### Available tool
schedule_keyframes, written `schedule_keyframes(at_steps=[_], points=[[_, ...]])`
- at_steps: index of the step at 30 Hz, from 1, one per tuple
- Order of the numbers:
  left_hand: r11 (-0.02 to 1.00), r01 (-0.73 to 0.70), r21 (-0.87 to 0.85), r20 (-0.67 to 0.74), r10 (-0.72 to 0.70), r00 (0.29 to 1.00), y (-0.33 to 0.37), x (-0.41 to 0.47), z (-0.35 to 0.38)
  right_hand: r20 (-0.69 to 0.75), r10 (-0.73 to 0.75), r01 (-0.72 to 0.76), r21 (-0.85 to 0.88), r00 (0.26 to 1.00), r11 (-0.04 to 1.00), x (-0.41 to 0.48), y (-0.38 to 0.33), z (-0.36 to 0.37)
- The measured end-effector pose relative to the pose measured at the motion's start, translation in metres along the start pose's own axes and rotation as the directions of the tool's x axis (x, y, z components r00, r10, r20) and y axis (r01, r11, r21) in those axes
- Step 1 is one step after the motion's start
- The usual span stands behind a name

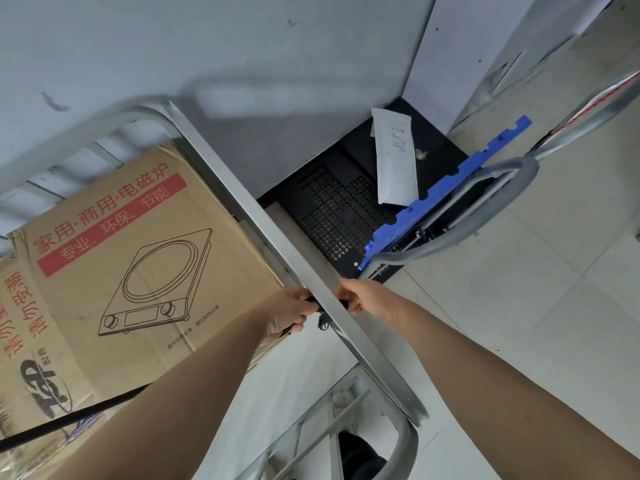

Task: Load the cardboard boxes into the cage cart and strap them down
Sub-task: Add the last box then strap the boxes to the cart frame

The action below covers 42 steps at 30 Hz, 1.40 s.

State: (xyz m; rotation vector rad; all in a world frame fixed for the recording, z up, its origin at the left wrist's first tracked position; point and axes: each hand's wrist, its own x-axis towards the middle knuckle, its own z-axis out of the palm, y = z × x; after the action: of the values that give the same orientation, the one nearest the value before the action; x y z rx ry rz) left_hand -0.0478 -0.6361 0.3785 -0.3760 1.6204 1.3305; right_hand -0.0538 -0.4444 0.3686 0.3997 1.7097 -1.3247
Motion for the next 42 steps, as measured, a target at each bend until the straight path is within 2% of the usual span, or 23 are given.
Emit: schedule_keyframes(at_steps=[4,8,11,14,15,17,20,22,26,28,31,34,39,42], points=[[1.0,-0.008,0.022,-0.042,0.009,0.999,0.0,-0.007,-0.004,-0.013,0.003,-0.004,-0.066,1.0,0.998,-0.008,0.005,-0.007],[0.97,-0.06,0.237,-0.137,0.095,0.986,-0.003,-0.021,-0.01,-0.002,0.029,-0.029,-0.042,1.0,0.999,-0.03,0.009,-0.015],[0.899,-0.094,0.428,-0.177,0.185,0.967,-0.003,-0.034,-0.007,-0.005,0.084,-0.083,-0.18,0.996,0.98,-0.044,0.016,-0.012],[0.845,-0.117,0.522,-0.211,0.261,0.942,-0.003,-0.046,0.0,-0.029,0.122,-0.125,-0.235,0.992,0.964,-0.057,0.021,-0.01],[0.842,-0.124,0.526,-0.221,0.276,0.936,-0.004,-0.051,0.002,-0.025,0.117,-0.119,-0.199,0.993,0.973,-0.063,0.023,-0.009],[0.85,-0.13,0.51,-0.244,0.288,0.926,-0.008,-0.06,0.004,0.002,0.117,-0.117,-0.011,0.993,0.993,-0.074,0.029,-0.004],[0.86,-0.129,0.494,-0.263,0.289,0.921,-0.022,-0.07,0.007,-0.017,0.114,-0.108,0.212,0.993,0.971,-0.084,0.04,0.005],[0.854,-0.138,0.502,-0.27,0.307,0.913,-0.035,-0.076,0.01,-0.056,0.109,-0.092,0.25,0.992,0.964,-0.087,0.042,0.01],[0.84,-0.16,0.518,-0.367,0.388,0.846,-0.06,-0.081,0.021,-0.124,0.107,-0.066,0.3,0.987,0.952,-0.085,0.046,0.014],[0.859,-0.174,0.481,-0.311,0.353,0.883,-0.07,-0.078,0.032,-0.122,0.087,-0.041,0.34,0.989,0.94,-0.085,0.048,0.016],[0.83,-0.167,0.532,-0.074,0.242,0.967,-0.082,-0.069,0.058,-0.089,0.044,-0.01,0.35,0.995,0.937,-0.086,0.049,0.017],[0.77,-0.172,0.614,0.068,0.165,0.984,-0.083,-0.055,0.083,-0.098,0.025,0.008,0.316,0.995,0.949,-0.09,0.048,0.02],[0.806,-0.155,0.572,0.043,0.159,0.986,-0.079,-0.056,0.094,-0.142,0.039,0.0,0.267,0.989,0.964,-0.091,0.051,0.019],[0.876,-0.142,0.461,-0.049,0.185,0.982,-0.085,-0.074,0.081,-0.156,0.045,-0.003,0.257,0.987,0.966,-0.094,0.047,0.02]])
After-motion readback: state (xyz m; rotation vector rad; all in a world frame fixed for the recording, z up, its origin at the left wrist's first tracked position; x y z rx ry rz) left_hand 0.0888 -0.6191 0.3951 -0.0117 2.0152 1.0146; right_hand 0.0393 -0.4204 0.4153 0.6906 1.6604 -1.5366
